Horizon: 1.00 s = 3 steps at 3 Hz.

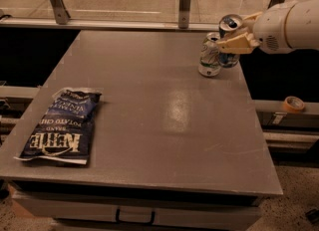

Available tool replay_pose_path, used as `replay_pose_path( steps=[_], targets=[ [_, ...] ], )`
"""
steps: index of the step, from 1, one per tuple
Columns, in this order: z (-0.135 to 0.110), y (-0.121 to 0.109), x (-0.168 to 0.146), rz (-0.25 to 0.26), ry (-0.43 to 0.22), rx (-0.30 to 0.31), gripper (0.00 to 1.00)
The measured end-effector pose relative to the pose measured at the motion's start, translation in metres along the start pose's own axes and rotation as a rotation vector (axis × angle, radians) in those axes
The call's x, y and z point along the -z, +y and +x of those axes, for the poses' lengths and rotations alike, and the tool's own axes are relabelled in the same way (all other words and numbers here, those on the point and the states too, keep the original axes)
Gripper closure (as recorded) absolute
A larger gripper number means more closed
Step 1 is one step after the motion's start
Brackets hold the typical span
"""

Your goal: Move redbull can near 7up can

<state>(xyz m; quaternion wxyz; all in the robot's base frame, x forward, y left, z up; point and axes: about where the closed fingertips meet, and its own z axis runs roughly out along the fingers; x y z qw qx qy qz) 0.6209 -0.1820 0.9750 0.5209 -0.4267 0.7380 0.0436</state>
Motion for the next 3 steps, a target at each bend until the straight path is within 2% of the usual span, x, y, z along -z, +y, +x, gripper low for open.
replay_pose_path(
  steps=[2,3],
  targets=[
    [0.044,0.006,-0.01,-0.069,-0.012,-0.028,1.0],
    [0.059,0.006,-0.018,-0.089,-0.051,-0.028,0.82]
  ],
)
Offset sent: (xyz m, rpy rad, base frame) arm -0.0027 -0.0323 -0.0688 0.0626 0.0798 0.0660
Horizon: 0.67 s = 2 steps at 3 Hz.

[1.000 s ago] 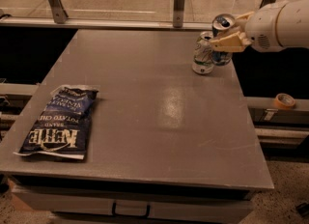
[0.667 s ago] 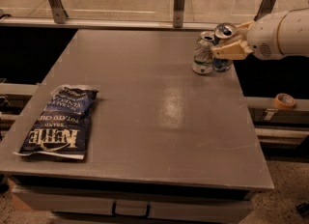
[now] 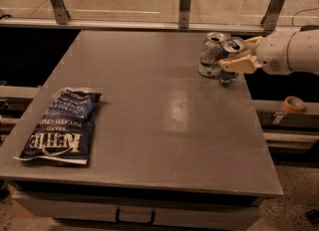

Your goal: Move redbull can near 7up can

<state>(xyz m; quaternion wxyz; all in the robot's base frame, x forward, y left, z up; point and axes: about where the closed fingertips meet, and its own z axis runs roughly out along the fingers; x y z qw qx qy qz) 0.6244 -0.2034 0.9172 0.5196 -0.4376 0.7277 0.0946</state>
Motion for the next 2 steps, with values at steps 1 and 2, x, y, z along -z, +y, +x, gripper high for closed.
replay_pose_path(
  steps=[1,2],
  targets=[
    [0.0122,-0.0036,-0.0064,-0.007,-0.019,0.005,0.58],
    [0.0181,-0.0056,-0.0134,-0.019,-0.023,0.007,0.36]
  ],
)
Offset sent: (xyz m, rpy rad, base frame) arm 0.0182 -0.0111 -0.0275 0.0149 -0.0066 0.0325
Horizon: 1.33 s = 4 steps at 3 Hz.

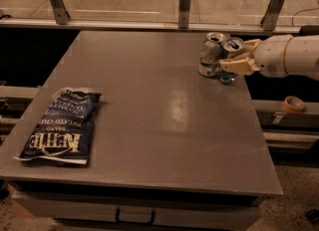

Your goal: Move redbull can near 7up can

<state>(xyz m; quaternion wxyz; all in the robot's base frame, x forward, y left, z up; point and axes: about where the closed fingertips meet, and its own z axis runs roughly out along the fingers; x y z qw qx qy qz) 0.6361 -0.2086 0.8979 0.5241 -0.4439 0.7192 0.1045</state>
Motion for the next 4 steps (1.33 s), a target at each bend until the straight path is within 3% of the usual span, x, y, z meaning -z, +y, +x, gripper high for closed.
replay_pose_path(
  steps=[1,2,4],
  targets=[
    [0.001,-0.003,-0.005,-0.011,-0.004,0.002,0.12],
    [-0.006,-0.007,-0.006,-0.021,-0.014,0.014,0.0],
    [-0.028,-0.022,0.016,0.009,0.0,0.058,0.0]
  ],
)
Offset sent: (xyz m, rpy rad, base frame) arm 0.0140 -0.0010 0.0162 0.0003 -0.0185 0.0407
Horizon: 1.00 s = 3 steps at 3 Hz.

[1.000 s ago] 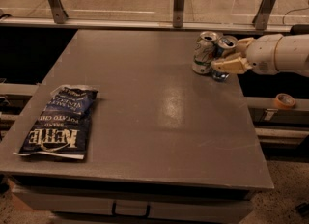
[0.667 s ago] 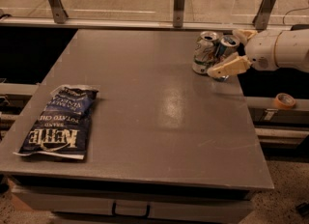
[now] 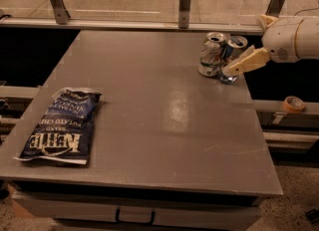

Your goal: Move redbull can near 7up can

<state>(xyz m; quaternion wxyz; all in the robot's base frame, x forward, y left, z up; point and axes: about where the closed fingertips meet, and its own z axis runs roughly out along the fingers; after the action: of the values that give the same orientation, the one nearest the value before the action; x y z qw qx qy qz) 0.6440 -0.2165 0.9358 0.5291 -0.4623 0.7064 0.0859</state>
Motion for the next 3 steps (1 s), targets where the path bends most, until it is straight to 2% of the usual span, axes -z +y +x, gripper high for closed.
replay_pose_path(
  steps=[2,3],
  targets=[
    [-0.017,-0.03,0.036,0.101,0.025,0.048,0.0],
    [-0.042,-0.052,0.067,0.165,0.053,0.1,0.0]
  ],
)
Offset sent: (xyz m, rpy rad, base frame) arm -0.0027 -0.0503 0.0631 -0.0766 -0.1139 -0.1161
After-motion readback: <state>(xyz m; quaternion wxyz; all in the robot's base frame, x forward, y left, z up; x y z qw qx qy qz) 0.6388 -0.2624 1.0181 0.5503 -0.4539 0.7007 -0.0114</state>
